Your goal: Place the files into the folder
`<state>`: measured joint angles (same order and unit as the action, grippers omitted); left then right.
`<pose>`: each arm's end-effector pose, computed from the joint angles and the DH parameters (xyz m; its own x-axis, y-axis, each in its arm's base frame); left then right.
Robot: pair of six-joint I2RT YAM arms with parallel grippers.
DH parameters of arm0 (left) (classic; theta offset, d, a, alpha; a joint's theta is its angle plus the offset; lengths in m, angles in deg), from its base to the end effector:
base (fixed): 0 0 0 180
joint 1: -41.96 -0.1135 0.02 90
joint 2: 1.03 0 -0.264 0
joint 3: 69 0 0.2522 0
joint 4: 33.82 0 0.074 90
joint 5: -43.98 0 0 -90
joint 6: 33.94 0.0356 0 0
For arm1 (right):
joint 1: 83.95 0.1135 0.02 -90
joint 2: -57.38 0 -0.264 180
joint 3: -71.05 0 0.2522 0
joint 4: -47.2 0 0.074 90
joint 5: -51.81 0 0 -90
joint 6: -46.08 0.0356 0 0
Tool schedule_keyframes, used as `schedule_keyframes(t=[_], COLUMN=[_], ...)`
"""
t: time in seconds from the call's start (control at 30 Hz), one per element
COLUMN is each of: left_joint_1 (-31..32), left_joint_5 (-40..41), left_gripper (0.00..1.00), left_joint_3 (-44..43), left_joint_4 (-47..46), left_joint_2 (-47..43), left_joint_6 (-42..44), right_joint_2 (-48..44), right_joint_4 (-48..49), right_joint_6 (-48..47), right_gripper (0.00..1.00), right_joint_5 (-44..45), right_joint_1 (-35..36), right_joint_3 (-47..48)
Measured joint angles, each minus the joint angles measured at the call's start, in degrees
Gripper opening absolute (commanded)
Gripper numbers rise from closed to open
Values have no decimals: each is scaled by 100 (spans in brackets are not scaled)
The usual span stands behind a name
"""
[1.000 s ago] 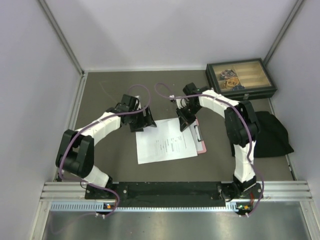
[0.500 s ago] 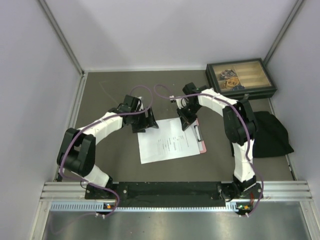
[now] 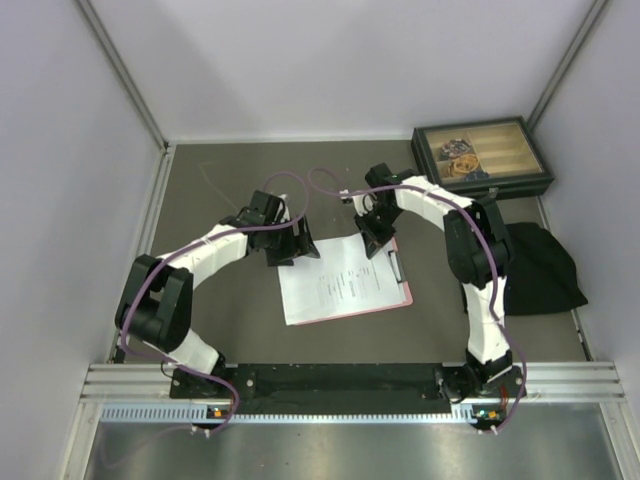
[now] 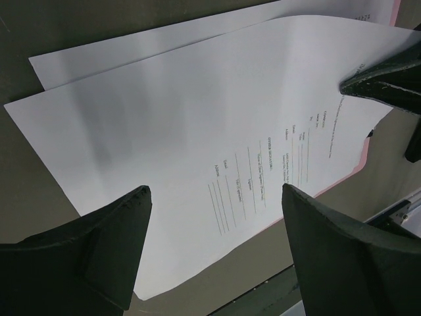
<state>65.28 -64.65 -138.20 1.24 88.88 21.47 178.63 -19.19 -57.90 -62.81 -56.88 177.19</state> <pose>0.2858 -0.1356 0.1992 -0.9317 -0.1842 -0.3131 0.0136 0.8436 -0.5368 0.3638 0.2026 0.1683 -0.7414 -0.6255 -0.2430 -0.6674 0.6496 0.3641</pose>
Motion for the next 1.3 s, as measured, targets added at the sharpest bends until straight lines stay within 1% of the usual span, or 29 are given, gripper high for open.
schedule_keyframes(t=[0.07,0.1,0.13,0.17,0.2,0.23,0.27,0.3,0.4,0.47,0.57,0.63,0.7,0.77,0.83,0.9,0.97,1.0,1.07,1.1,1.2,1.3], left_joint_1=[9,11,15,22,31,42,48,52,94,142,293,485,667,855,997,1088,1123,1123,1126,1128,1137,1174], left_joint_5=[0,2,2,2,2,2,0,0,2,2,17,35,28,52,155,258,361,459,527,581,678,756], left_gripper=[86,86,92,95,98,98,98,98,98,98,95,93,92,91,91,91,91,91,91,91,91,91], left_joint_3=[0,0,0,0,0,0,0,0,0,0,-46,-197,-409,-627,-726,-730,-728,-699,-629,-575,-393,-289], left_joint_4=[-9,-17,-26,-31,-31,-31,-33,-37,-74,-125,-144,-164,-258,-426,-555,-612,-634,-699,-809,-879,-988,-1073], left_joint_2=[4,11,17,26,35,37,37,37,35,35,37,111,302,570,796,925,1010,1036,1036,1034,1032,992], left_joint_6=[0,0,0,0,-4,-7,-17,-20,-22,-31,-81,-133,-199,-293,-374,-461,-546,-612,-669,-710,-780,-844], right_joint_2=[0,0,0,0,0,0,0,-7,-208,-584,-1655,-2583,-3322,-3679,-3788,-3580,-3399,-3316,-3265,-3250,-3163,-3053], right_joint_4=[2,7,11,4,7,-20,-35,-44,-26,-9,310,619,984,1231,1661,2028,2212,2317,2374,2389,2702,2935], right_joint_6=[2,7,7,13,20,42,59,83,339,671,1296,1674,2022,2280,2503,2647,2734,2785,2824,2844,2861,2874], right_gripper=[0,4,10,29,39,48,78,98,99,99,99,98,90,82,75,72,65,58,52,47,38,38], right_joint_5=[68,103,157,227,286,367,446,522,870,1397,2282,2518,2581,2610,2444,2179,1958,1792,1602,1530,1244,1084], right_joint_1=[0,0,0,2,0,0,2,0,2,2,-17,-105,-264,-393,-494,-498,-494,-496,-494,-494,-494,-468], right_joint_3=[0,2,7,26,48,101,157,223,262,234,-118,-590,-1106,-1574,-2201,-2785,-3222,-3477,-3681,-3692,-3689,-3689])
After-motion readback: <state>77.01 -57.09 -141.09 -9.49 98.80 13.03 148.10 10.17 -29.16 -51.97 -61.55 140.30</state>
